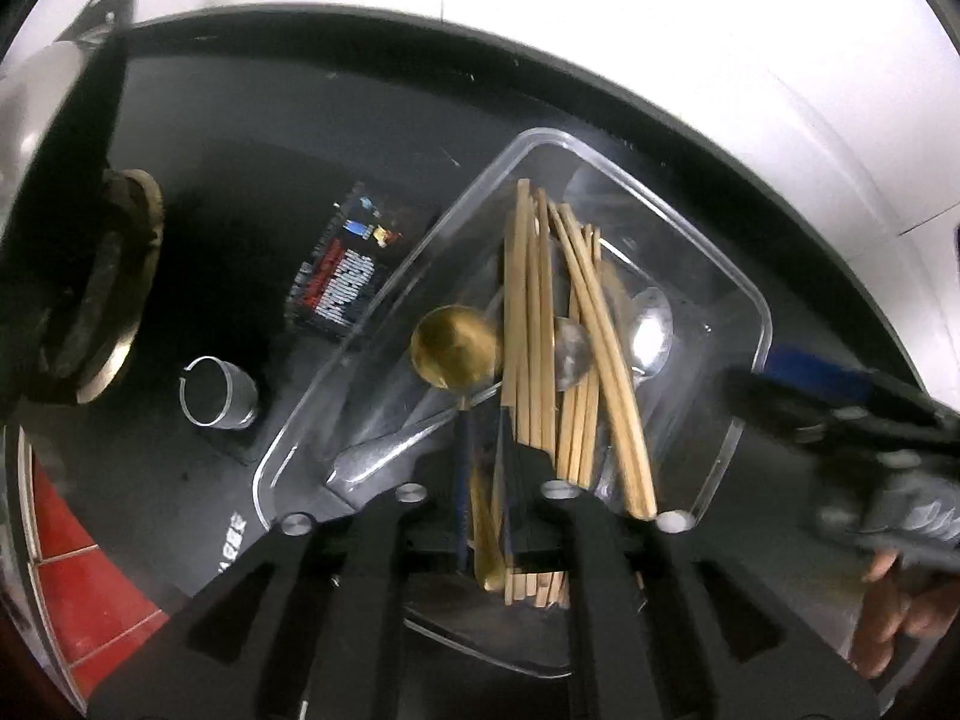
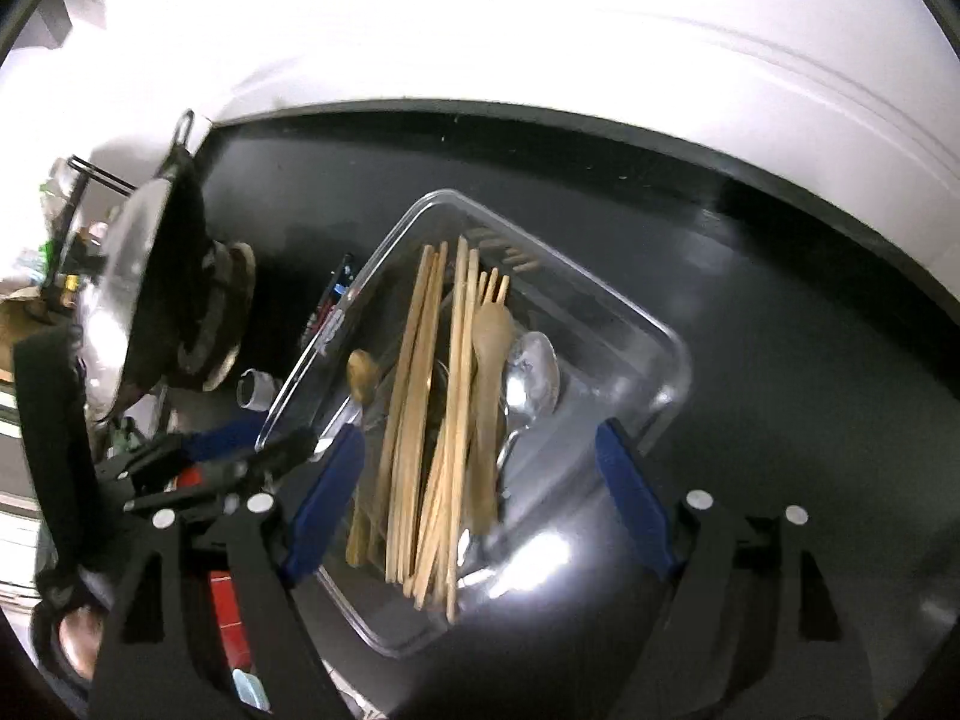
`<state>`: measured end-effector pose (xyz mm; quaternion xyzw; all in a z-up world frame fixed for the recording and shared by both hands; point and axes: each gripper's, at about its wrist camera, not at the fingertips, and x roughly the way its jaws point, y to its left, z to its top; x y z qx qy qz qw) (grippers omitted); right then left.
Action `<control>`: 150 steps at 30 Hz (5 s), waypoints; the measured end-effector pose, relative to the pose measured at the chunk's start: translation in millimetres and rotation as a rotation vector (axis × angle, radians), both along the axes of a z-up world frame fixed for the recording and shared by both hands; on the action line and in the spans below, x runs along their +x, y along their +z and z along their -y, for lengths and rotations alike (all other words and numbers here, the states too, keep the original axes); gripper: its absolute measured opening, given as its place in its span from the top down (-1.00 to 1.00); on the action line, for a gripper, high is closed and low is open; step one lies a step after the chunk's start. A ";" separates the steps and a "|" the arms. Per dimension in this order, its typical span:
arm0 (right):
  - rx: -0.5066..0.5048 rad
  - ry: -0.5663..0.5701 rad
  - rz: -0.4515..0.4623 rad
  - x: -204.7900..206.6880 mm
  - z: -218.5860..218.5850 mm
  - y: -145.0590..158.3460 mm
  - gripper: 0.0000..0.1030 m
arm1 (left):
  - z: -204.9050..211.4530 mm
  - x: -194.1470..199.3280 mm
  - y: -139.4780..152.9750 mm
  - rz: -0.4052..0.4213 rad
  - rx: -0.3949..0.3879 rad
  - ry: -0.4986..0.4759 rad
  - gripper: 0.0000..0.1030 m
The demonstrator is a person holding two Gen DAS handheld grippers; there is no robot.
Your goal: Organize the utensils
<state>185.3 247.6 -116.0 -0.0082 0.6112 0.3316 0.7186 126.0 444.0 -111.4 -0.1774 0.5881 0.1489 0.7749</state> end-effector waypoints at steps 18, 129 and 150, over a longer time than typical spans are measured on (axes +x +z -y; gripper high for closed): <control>-0.226 -0.331 0.338 -123.1 301.2 84.3 -0.85 | 195.5 -66.7 50.4 0.164 -0.024 -0.114 -0.88; -0.238 -0.438 0.307 -178.7 406.7 69.0 -0.86 | 377.8 -61.6 55.9 0.125 0.028 -0.269 -0.88; -0.236 -0.426 0.307 -177.4 408.2 67.8 -0.86 | 377.5 -62.7 53.2 0.113 0.030 -0.267 -0.88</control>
